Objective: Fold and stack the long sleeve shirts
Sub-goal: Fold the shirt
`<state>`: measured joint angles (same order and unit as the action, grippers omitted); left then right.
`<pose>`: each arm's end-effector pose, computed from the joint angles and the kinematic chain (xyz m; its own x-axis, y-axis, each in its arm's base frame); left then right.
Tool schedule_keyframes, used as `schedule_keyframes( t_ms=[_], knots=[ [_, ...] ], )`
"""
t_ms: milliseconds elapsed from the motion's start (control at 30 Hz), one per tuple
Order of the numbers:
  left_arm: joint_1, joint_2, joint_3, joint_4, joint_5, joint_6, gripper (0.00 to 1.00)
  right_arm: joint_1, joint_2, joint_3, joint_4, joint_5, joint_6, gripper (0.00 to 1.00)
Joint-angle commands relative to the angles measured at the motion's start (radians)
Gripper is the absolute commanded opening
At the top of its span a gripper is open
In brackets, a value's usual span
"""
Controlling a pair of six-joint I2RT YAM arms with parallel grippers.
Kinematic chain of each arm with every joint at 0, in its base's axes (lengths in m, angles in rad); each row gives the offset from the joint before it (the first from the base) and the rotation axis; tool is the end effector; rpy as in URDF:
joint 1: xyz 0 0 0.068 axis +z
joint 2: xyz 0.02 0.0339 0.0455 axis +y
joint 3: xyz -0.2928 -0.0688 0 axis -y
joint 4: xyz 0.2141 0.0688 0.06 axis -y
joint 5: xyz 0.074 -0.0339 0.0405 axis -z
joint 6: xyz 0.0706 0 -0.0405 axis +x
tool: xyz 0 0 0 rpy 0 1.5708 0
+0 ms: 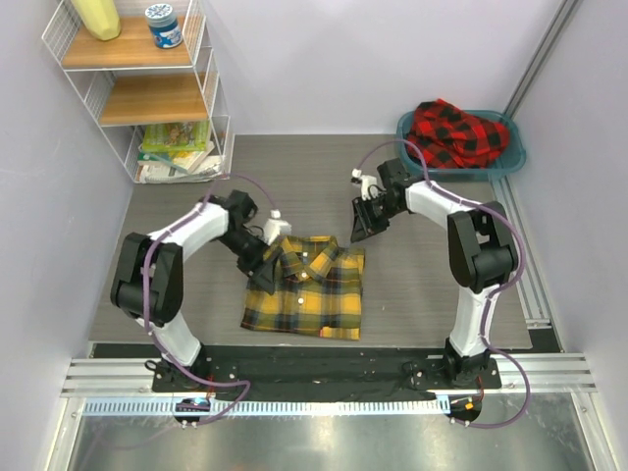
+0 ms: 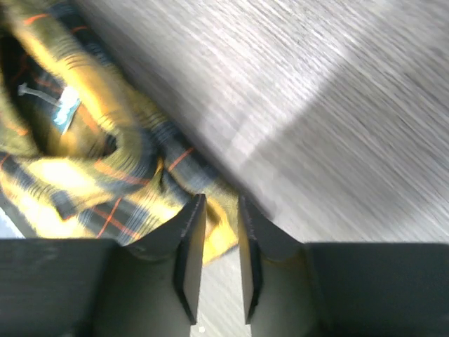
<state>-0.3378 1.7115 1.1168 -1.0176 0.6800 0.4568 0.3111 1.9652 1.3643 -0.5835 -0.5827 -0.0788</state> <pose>0.2369 -0.1303 0.2044 -0.7432 0.6246 -0.2399 0.6250 0.5201 -0.5821 0.3624 0.1573 0.1891 -0.8434 -0.3402 -0.4158 -0.5210 0.7068 0.4785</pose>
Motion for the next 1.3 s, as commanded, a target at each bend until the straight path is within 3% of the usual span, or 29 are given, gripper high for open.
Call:
schedule_keyframes(
  t_ms=[0,267,600,800,967,1167,1267],
  knots=[
    [0.144,-0.061,0.116,-0.105,0.090,0.074,0.68,-0.018,-0.153,0.013,-0.055,-0.051,-0.058,0.35],
    [0.160,0.029,0.277,-0.073,0.058,0.076,0.76,0.006,-0.126,-0.089,-0.010,-0.108,0.057,0.42],
    [0.158,0.048,0.230,0.088,-0.005,-0.015,0.77,0.014,-0.051,-0.159,0.051,-0.091,0.076,0.51],
    [0.158,0.063,0.212,0.135,-0.045,-0.033,0.78,0.025,-0.048,-0.165,0.080,-0.129,0.131,0.50],
    [0.160,0.094,0.221,0.143,-0.050,-0.043,0.76,0.026,-0.057,-0.162,0.083,-0.160,0.157,0.42],
    [0.166,0.120,0.236,0.102,-0.025,-0.006,0.70,0.026,-0.084,-0.172,0.080,-0.146,0.152,0.03],
    [0.171,0.131,0.233,0.080,-0.027,0.025,0.67,0.025,-0.115,-0.185,0.080,-0.128,0.149,0.01]
  ],
)
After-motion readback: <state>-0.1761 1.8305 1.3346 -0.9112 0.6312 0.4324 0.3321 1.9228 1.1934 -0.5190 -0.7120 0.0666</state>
